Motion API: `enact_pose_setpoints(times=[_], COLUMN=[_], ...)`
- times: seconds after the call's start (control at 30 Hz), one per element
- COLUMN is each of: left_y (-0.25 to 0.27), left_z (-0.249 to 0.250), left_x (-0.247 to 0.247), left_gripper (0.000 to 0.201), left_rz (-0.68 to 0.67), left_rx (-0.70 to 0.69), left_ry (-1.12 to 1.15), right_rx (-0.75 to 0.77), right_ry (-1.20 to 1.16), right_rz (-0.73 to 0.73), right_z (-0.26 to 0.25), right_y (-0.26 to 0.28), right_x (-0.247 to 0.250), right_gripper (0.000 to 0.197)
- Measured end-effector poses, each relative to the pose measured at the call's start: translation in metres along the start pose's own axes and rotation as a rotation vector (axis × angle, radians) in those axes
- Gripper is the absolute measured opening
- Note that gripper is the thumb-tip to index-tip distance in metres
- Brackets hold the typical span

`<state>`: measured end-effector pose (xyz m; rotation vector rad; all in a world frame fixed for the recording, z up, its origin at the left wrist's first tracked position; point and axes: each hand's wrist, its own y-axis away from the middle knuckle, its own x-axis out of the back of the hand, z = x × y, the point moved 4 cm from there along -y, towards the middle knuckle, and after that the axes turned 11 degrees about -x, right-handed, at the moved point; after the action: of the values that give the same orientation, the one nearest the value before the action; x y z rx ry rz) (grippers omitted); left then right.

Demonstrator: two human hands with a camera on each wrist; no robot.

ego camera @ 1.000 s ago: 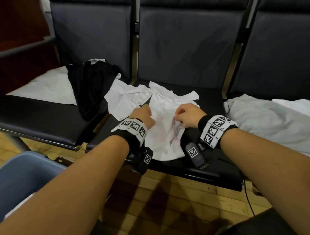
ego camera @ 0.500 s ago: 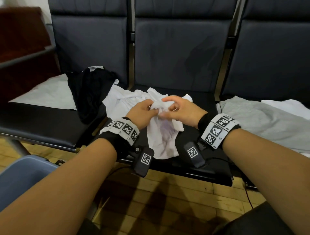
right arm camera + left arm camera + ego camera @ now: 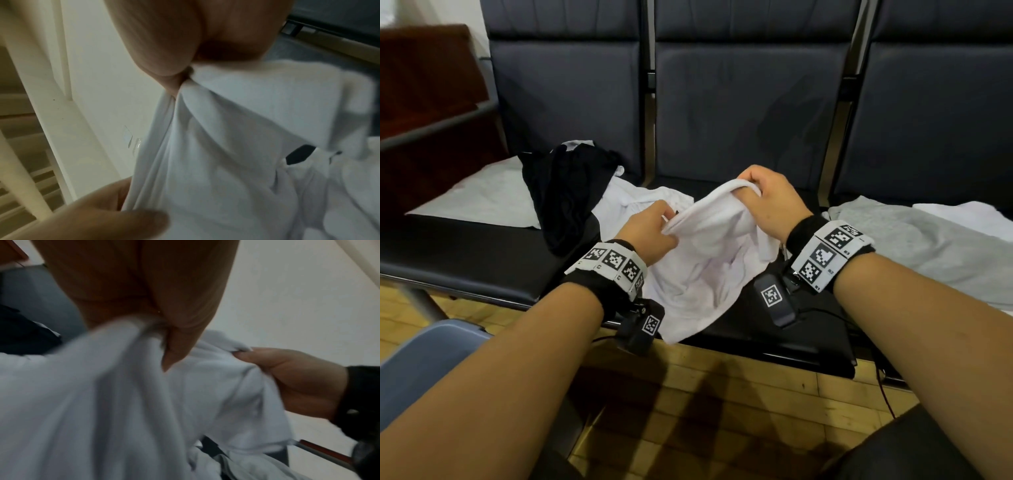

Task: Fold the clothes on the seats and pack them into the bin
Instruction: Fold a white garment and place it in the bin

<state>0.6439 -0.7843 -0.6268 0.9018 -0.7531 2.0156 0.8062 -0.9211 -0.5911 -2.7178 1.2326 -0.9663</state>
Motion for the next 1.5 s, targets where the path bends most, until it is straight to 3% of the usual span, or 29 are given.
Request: enact_pose_setpoints(times=[0.1,0.23,0.3,0.43,0.47,0.53,0.63,0.73,0.83,0.9,1.0,1.07,1.13,1.2,1.3,1.5], left_y=[-0.001,0.003,0.003,-0.002,-0.004,-0.002,0.009,0.025,0.022,0.013,-0.009,-0.032,-0.061,-0.093,-0.14,-0.174], left_z=[-0.024,-0.058,-0.061,-0.043,-0.04,-0.041,-0.065,-0.082,-0.074,-0.063,-0.051,-0.046,-0.038,-0.022,0.018,0.114], left_x=[0.014,0.017,0.018,0.035,0.04,0.045,0.031,0.019,0.026,0.032,0.037,0.046,0.063,0.086,0.128,0.204], left_gripper=[0.006,0.006,0.014,0.027,0.029,0.035,0.026,0.017,0.013,0.014,0.027,0.033,0.037,0.037,0.035,0.018], left_rz=[0.018,-0.029,-0.026,0.103,0.123,0.092,-0.156,-0.321,-0.29,-0.229,-0.161,-0.102,-0.041,0.057,0.23,0.271], left_rx=[0.114,0.255,0.245,0.111,0.089,0.109,0.239,0.379,0.309,0.242,0.23,0.296,0.352,0.335,0.199,-0.156], left_ry=[-0.146,0.0,0.066,0.138,0.125,0.072,-0.006,0.27,0.508,0.593,0.668,0.744,0.848,0.966,0.996,0.733], right_rx=[0.009,-0.108,-0.164,-0.179,-0.176,-0.184,-0.24,-0.385,-0.528,-0.594,-0.663,-0.65,-0.598,-0.49,-0.322,-0.106], right_ry=[0.162,0.584,0.646,0.403,0.339,0.32,0.353,0.155,-0.159,-0.301,-0.238,-0.093,0.0,0.108,0.12,-0.063], right_rz=[-0.049,-0.214,-0.156,0.261,0.29,0.212,0.056,0.016,0.065,0.1,0.064,0.0,0.008,0.034,0.155,0.446], right_z=[0.01,0.047,0.058,0.049,0.046,0.043,0.058,0.082,0.097,0.107,0.115,0.101,0.079,0.045,-0.013,-0.118], right_y=[-0.005,-0.005,-0.005,-0.01,-0.012,-0.014,-0.013,-0.013,-0.019,-0.028,-0.052,-0.07,-0.094,-0.12,-0.155,-0.172], right_x=[0.003,0.006,0.015,0.049,0.055,0.058,0.049,0.045,0.046,0.048,0.049,0.052,0.06,0.074,0.104,0.18], right_gripper=[0.012,0.012,0.017,0.017,0.018,0.018,0.019,0.025,0.039,0.032,0.018,0.015,0.026,0.03,0.027,0.031])
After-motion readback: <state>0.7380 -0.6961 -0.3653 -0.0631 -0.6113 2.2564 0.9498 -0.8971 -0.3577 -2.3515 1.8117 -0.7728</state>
